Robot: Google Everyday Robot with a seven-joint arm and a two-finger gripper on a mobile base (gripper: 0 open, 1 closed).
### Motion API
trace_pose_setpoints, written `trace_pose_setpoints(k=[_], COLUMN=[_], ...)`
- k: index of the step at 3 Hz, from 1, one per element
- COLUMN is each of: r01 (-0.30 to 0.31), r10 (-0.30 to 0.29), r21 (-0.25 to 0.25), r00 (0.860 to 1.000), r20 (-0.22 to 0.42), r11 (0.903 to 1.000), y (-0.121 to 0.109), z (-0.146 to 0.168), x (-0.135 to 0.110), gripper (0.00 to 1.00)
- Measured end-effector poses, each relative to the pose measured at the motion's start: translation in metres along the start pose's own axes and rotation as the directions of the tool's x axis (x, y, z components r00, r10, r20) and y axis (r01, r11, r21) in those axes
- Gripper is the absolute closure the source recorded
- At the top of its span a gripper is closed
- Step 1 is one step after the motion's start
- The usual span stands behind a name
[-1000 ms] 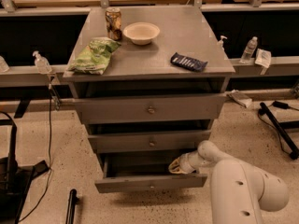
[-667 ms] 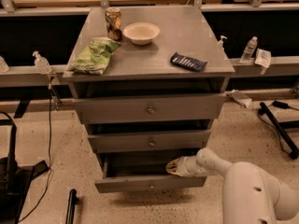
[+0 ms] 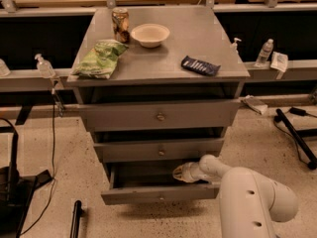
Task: Open bottom drawer
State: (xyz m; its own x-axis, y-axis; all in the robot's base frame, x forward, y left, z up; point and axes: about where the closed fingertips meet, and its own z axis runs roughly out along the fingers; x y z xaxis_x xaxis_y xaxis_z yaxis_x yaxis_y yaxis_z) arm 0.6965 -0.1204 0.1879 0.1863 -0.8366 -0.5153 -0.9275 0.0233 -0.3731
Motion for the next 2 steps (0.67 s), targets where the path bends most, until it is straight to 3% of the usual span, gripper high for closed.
trace_pose_setpoints(k=[2], r01=[-0.024], r10=[0.02], r21=[-0.117], r00=[0.999], r20=[-0.035], r11=[0.9929], y=[0.019], z=[0.014], x=[0.021], gripper=[1.0])
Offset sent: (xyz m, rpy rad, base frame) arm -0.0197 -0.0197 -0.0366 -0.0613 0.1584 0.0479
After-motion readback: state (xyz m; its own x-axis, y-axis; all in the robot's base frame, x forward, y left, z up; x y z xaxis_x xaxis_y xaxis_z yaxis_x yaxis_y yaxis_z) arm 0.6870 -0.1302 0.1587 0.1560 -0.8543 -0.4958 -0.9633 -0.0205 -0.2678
